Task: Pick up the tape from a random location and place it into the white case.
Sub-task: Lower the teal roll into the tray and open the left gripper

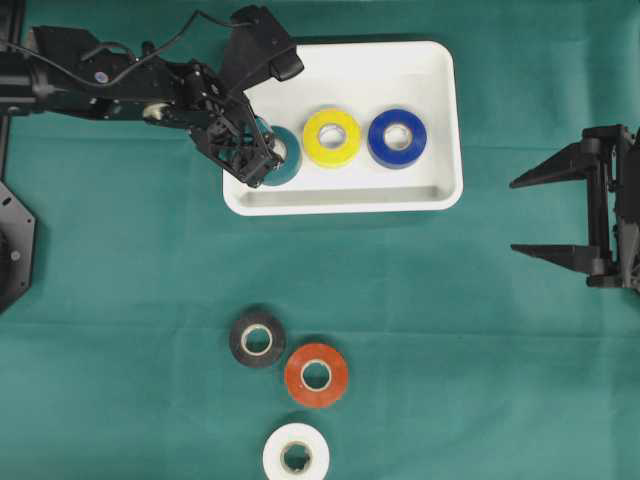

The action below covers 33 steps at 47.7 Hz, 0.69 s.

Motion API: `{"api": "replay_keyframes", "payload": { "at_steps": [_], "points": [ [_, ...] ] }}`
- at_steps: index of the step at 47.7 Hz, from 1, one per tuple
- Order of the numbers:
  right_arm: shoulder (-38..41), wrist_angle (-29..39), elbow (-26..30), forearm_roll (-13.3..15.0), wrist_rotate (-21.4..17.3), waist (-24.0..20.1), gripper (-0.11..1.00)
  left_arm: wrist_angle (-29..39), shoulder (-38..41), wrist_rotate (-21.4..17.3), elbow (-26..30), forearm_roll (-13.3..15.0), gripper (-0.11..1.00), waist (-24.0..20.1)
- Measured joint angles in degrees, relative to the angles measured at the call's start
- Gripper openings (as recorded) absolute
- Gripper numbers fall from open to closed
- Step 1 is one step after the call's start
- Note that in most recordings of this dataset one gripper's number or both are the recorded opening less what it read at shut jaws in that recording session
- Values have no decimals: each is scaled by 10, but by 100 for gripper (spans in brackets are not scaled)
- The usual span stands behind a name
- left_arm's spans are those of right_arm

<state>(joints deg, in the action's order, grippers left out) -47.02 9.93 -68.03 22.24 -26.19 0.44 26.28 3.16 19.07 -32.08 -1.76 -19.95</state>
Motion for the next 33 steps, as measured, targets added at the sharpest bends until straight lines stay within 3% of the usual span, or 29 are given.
{"api": "replay_keyframes", "payload": {
  "at_steps": [28,30,33],
  "points": [
    [0,0,0,0,0,0,88,-33,22,-25,-11,2,20,-4],
    [0,0,0,-1,0,0,88,-35,22,-25,-11,4,24,-4],
    [0,0,0,0,0,0,88,-38,22,-25,-11,6,42,-4]
  ]
}}
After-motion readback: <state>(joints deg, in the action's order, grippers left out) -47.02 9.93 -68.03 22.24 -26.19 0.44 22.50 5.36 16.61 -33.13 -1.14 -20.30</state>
